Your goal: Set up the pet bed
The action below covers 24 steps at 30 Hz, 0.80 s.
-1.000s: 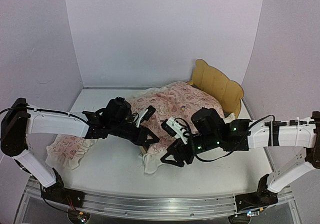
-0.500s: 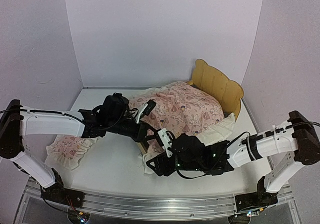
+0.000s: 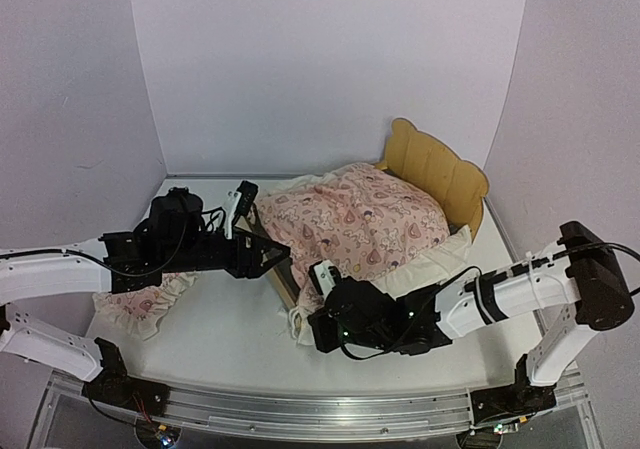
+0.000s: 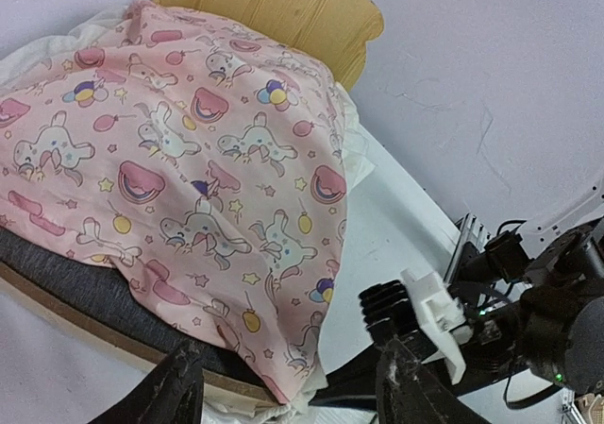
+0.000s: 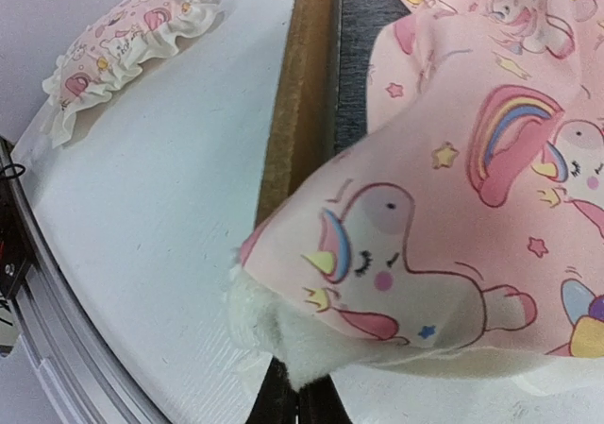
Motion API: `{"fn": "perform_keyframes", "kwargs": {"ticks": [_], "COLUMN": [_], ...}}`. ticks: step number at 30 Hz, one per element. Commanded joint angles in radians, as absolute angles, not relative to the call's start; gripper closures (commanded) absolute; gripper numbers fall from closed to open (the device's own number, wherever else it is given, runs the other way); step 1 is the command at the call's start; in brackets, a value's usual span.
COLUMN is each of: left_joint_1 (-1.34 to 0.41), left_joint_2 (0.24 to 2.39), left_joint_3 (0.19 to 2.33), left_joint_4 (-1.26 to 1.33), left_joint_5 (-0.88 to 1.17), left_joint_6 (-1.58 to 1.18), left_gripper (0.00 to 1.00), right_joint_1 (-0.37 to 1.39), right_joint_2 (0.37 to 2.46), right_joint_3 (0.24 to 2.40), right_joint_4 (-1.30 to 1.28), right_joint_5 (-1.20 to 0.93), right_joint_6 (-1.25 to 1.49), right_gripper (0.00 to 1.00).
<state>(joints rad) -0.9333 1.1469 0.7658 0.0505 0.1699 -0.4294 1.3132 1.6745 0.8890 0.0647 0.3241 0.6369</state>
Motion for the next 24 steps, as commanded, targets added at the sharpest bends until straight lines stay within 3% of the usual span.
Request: {"fn": "perform_keyframes", "kwargs": {"ticks": [1, 6, 11, 17, 20, 24], "left_joint_1": [-0.933, -0.935, -0.939, -0.984, -1.033, -1.051], "left_joint_2": [1.134, 1.178, 1.23, 1.293, 1.342, 1.377], "left_joint_3": [0.741, 0.738, 0.739, 0.738, 0.764, 0.783], "left_joint_4": [0.066, 0.114, 0.196, 0.301, 0.311, 0.312], "left_joint_5": [0.138, 0.217, 0.326, 0.396, 0.415, 0.299], "left_joint_6": [-0.455, -0.455, -0.444, -0.402, -0.351, -0.374], "left_gripper": [0.36, 0.32, 0.29, 0.5, 0.55, 0.52], "right_joint_1": [1.302, 1.289, 1.143, 1.004, 0.964, 0.959], "right_joint_2": [1.537, 1.395, 1.333, 1.32, 1.307, 1.303], "right_joint_3": [0.876, 0.872, 0.871, 0.886, 0.911, 0.977], "right_joint_4": [0.023, -0.115, -0.173, -0.17, -0.182, -0.189], "right_joint_5": [0.358, 0.319, 0.068, -0.155, -0.249, -0.457], "right_joint_6": [0.592, 0.49, 0.341, 0.248, 0.228, 0.247], "right_gripper": [1.0, 1.0, 1.0, 1.0, 1.0, 1.0]}}
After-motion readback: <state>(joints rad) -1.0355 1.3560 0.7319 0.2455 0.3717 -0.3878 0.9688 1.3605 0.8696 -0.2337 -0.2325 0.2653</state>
